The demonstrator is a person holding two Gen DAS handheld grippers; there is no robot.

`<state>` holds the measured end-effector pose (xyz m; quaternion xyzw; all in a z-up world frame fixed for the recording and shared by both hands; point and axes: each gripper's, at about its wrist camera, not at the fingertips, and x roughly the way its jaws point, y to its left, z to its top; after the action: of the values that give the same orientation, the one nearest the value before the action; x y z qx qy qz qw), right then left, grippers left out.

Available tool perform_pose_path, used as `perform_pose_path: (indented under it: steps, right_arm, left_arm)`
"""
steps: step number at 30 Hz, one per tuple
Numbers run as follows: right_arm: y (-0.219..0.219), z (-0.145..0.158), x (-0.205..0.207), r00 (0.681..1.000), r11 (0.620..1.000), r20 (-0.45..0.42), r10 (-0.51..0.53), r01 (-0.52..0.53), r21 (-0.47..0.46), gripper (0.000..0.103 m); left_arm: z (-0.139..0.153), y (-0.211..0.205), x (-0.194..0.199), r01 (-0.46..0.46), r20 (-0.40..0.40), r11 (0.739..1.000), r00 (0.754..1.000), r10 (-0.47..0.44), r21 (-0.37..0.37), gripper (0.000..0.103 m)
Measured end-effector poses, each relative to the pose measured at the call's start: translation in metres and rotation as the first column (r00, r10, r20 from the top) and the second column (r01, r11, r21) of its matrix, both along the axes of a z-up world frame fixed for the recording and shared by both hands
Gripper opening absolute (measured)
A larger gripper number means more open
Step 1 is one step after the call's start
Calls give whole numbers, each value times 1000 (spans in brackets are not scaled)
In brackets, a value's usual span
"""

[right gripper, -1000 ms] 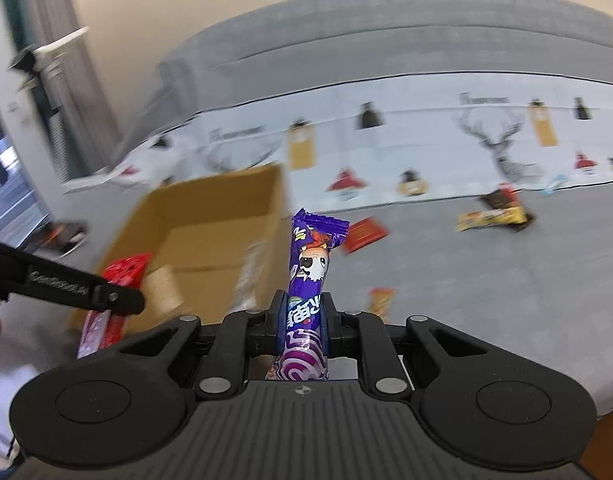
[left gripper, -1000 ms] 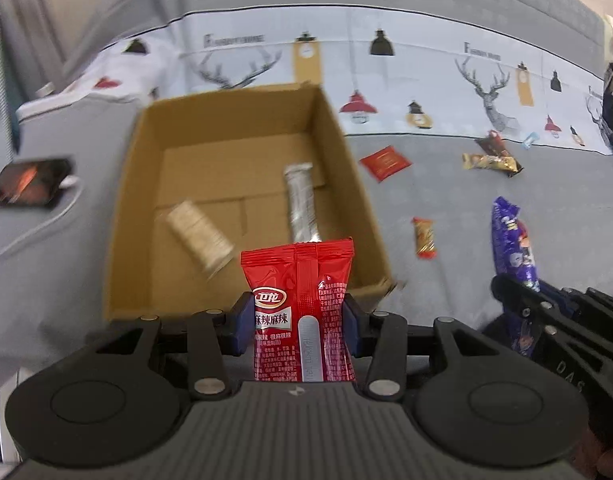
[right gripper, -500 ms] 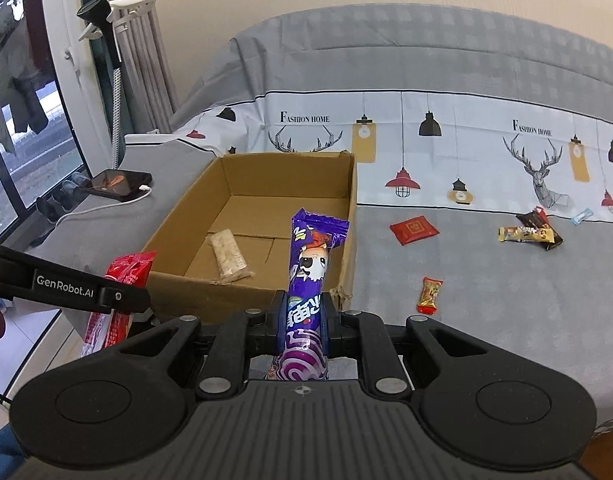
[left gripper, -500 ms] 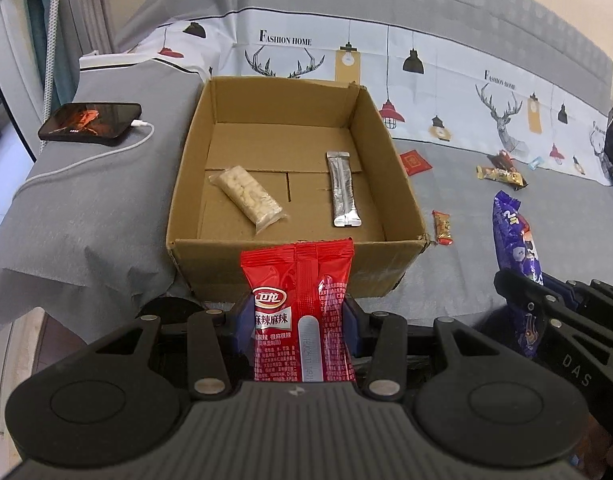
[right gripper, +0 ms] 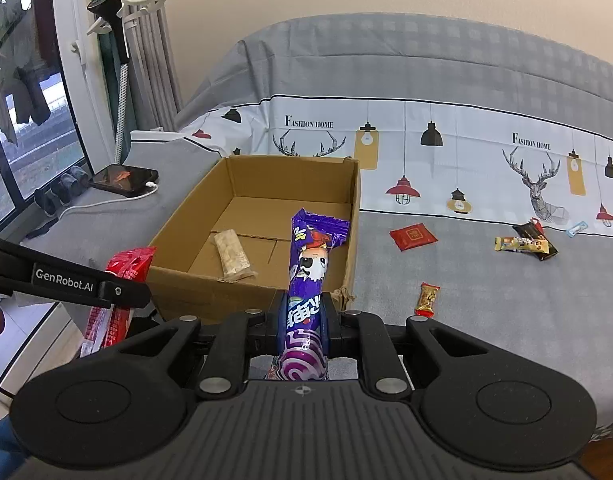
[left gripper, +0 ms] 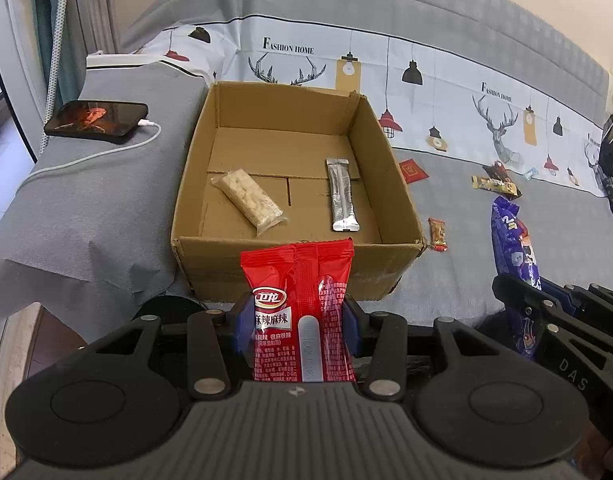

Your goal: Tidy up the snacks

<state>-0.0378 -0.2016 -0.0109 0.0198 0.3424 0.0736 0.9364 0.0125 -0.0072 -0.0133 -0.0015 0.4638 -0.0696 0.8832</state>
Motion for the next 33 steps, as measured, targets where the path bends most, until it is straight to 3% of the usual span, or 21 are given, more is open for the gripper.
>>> perform_pose_path:
  steps: [33]
  right_arm:
    - [-1,-8,8,999,1000,-42,1,-2,-6,17]
  left_arm:
    - [-8,5,9,-22,-17,1000,1000,22,-14,49]
